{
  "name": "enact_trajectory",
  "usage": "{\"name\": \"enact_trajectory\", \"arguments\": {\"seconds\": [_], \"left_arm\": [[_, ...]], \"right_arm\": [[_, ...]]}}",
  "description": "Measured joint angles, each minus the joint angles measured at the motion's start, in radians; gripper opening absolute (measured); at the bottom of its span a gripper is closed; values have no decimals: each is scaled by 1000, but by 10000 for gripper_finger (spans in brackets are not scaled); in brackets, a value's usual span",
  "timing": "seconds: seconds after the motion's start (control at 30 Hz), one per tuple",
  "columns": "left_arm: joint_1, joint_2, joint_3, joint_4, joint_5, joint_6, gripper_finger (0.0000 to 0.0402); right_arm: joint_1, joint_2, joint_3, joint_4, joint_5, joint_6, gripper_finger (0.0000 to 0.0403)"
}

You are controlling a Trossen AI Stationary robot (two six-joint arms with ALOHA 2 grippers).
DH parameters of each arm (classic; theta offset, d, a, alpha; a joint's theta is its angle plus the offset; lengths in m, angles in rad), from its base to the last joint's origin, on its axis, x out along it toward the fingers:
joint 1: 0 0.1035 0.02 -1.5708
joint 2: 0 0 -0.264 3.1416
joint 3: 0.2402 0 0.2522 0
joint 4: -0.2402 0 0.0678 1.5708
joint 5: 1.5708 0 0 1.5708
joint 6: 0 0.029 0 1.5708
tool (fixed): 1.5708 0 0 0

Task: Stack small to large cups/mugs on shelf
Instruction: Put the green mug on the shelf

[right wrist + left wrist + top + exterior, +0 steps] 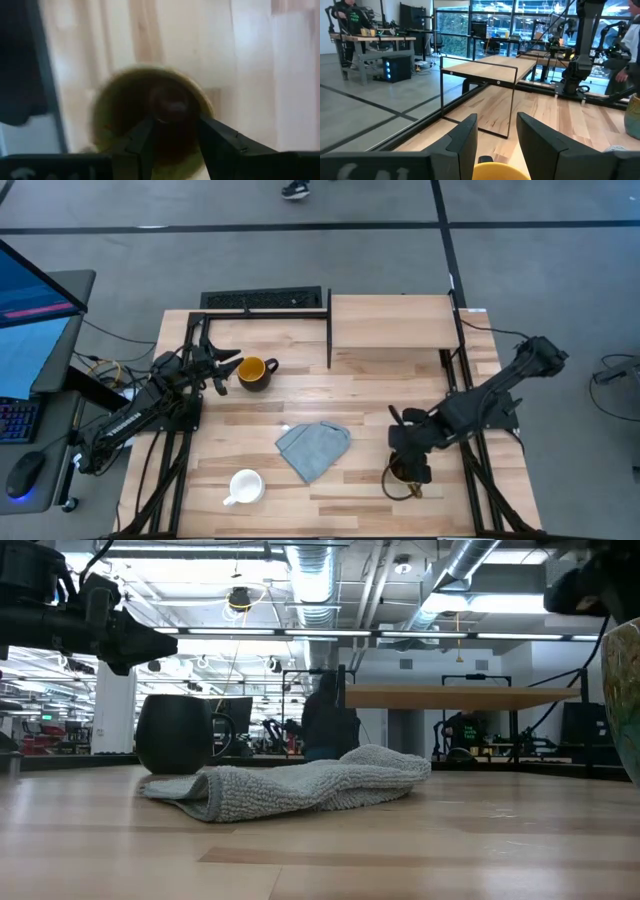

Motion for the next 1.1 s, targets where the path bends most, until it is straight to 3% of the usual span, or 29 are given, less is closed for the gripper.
{"name": "enact_trajectory", "arguments": {"seconds": [0.2, 0.5, 0.9, 1.1], "left_arm": [[0, 0, 0, -3, 0, -1, 128], [0, 0, 1, -7, 0, -2, 128], [0, 0, 1, -17, -81, 0, 128], [0, 0, 1, -18, -83, -1, 128]], "right_arm": [[0, 42, 0, 11, -1, -56, 133], [0, -66, 0, 62, -2, -13, 87], [-33, -136, 0, 83, -5, 32, 80], [-69, -126, 0, 81, -4, -57, 80]]}}
